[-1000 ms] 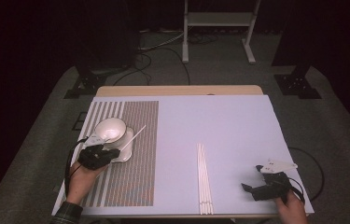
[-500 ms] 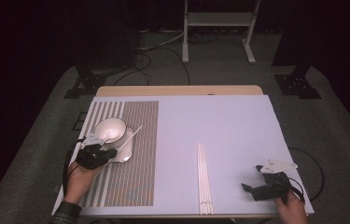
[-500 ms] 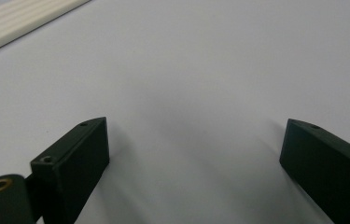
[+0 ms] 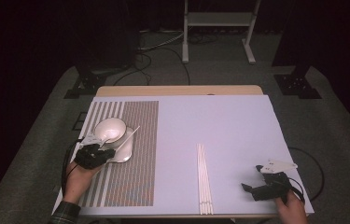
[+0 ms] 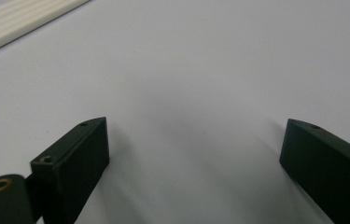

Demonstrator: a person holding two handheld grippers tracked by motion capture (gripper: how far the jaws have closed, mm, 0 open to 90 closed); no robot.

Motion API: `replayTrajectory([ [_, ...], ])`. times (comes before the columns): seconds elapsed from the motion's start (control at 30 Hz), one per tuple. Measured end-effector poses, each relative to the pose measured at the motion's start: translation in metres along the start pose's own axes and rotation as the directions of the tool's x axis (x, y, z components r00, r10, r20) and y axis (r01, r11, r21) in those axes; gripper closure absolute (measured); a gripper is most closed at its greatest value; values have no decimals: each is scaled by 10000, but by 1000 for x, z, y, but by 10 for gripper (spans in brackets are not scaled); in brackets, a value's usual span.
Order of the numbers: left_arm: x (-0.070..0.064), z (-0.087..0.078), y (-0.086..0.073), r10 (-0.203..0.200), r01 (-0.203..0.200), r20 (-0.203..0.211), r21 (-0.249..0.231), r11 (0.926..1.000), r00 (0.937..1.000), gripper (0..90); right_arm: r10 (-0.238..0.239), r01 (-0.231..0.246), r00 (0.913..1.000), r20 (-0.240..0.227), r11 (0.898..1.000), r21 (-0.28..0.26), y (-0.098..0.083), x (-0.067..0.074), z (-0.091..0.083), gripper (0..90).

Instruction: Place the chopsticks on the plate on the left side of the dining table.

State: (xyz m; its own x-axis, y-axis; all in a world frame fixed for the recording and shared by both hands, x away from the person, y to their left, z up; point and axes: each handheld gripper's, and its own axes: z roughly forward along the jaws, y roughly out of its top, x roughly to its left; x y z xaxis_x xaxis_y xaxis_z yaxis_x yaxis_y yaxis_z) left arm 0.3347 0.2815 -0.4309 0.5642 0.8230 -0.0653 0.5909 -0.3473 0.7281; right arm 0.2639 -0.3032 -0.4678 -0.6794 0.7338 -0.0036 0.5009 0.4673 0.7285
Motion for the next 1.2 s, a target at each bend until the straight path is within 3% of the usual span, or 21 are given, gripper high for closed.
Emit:
replayTrajectory([
  [0.77, 3, 0, -2, -68, 67, -183, -64, 10000, 9998, 834, 7, -7, 10000, 0, 10000, 4, 0, 0, 0, 67],
  [1.2, 0, -5, -1, -94, 89, -179, -321, 9994, 9998, 758, 10, -10, 10000, 2, 10000, 5, 0, 0, 0, 67],
])
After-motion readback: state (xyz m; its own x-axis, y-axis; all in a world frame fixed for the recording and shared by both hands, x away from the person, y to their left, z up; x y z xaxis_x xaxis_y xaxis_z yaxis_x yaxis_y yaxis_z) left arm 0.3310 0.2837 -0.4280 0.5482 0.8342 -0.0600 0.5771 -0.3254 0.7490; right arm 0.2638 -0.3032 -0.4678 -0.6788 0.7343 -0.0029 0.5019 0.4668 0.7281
